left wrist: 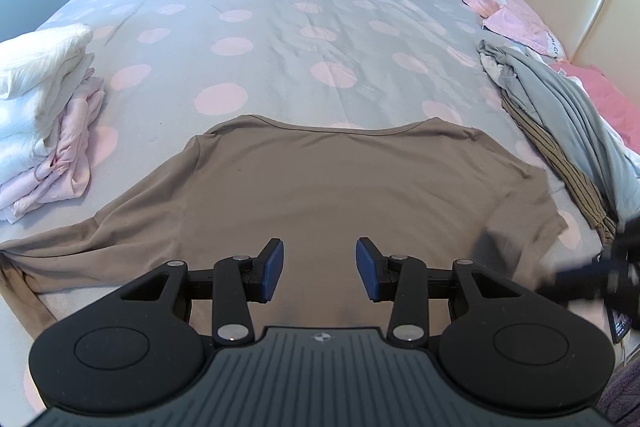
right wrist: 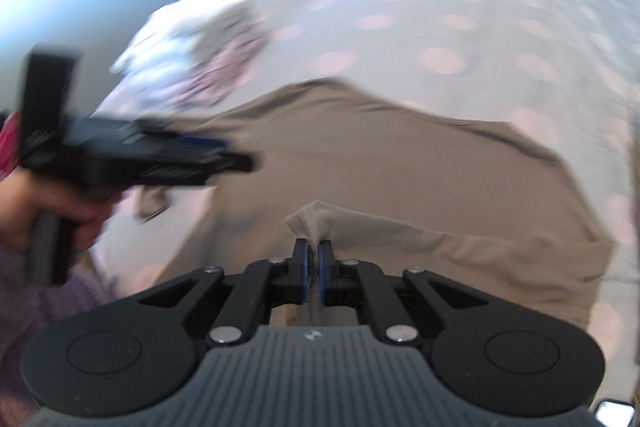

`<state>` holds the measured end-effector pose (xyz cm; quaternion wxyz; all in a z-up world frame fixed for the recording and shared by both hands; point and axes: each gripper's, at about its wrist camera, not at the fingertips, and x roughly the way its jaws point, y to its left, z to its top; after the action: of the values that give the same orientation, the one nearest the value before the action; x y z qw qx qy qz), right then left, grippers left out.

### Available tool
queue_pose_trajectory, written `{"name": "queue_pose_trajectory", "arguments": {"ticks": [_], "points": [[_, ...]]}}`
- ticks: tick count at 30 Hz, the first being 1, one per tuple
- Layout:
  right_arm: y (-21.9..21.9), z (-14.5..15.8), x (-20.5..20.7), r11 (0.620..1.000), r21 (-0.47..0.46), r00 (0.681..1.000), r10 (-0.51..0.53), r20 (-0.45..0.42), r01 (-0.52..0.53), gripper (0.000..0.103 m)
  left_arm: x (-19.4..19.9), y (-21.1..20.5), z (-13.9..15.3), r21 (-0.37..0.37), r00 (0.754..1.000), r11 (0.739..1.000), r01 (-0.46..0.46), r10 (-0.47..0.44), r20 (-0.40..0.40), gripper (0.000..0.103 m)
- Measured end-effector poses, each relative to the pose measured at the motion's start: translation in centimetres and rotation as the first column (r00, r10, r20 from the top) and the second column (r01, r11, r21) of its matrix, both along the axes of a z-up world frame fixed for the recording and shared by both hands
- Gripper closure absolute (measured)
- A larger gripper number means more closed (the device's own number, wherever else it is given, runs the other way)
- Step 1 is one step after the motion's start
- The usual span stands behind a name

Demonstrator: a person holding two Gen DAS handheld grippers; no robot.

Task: Fold clothes

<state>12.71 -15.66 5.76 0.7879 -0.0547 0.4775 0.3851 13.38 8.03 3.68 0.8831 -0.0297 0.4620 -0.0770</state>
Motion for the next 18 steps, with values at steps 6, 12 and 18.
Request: {"name": "queue_pose_trajectory", "arguments": {"ticks": [6,12,18], "points": [[3.4,-1.4,-4.7,0.984,-0.046,0.983,0.167,-0.071,-0.17,0.097,-0.6,0.1,0.0,0.01,1.0,0.999,0.03,-0.03,-0.002,0.065],[4.6,-3.4,-8.4,0.954,-0.064,0.948,0.282,-0.147,-0.293,0.093,-1.2,0.3,0.0,0.022,0.999,0.999,0.044,-0.044,-0.004,0.065],[4.3,-5.4,-11.0,0.927,-0.064,0.91,0.348,-0.226,-0.371,0.093,-1.9,0.4,-0.3,0.038,0.998,0.998,0.056,-0.055,-0.019,0.065]]}}
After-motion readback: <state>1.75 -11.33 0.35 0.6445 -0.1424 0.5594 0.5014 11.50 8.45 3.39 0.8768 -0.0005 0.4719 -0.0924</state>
